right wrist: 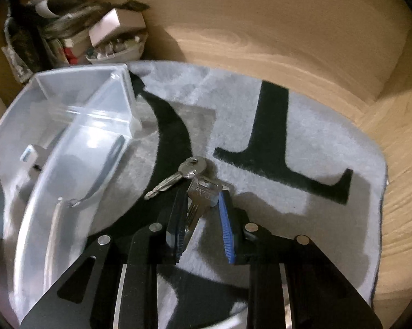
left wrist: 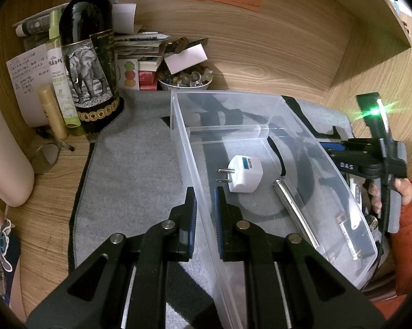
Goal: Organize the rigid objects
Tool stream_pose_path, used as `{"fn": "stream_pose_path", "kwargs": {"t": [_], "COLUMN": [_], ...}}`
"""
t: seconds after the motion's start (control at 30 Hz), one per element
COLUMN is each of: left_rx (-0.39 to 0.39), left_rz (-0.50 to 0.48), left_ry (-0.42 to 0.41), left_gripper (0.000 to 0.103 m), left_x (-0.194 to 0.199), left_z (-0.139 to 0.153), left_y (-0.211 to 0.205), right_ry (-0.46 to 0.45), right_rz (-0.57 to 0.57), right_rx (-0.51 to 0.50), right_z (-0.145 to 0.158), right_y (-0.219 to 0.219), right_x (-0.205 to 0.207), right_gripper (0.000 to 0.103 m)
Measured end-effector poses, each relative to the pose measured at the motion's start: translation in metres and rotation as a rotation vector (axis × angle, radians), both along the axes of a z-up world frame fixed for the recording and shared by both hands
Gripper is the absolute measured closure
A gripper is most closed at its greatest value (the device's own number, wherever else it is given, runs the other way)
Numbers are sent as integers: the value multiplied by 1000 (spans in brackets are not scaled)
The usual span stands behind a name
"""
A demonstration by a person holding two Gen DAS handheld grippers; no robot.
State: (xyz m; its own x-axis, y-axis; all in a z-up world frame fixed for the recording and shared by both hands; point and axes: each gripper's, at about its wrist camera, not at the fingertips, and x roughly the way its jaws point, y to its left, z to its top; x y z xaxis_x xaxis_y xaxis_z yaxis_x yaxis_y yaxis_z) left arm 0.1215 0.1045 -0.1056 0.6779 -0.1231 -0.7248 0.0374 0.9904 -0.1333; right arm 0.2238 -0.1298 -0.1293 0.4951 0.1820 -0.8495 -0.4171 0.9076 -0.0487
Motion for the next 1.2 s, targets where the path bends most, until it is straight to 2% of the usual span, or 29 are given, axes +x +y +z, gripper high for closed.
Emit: {"fn": "stream_pose_path", "kwargs": {"t": [0.27,0.47,0.63,0.8,1.0,1.2], "left_rx": [1,4,4,3,3,-3], "left_rz": [4,8,9,9,8,8], "left_ry": [-1,-3,-3,-3,-4,-6], "left_gripper": [91,91,91,91,91,91], "left_x": [1,1,1,1,1,0], "left_z": [0,-1,-1,-1,-1,-1], "left_y": [0,-1,-1,-1,-1,-1], "right_ry": [-133,-229,-308,-361,-358,-273], "right_rz": [10,34,93,164,238,282], "right_rx": [58,116,151,174,195,159], "right_z": [50,85,115,133,132,101], "right_y": [-9,-2,10,30,53,78], "right_x": [-25,-29,-46,-63,-73,-69], "right_gripper": [82,82,82,82,82,82]}}
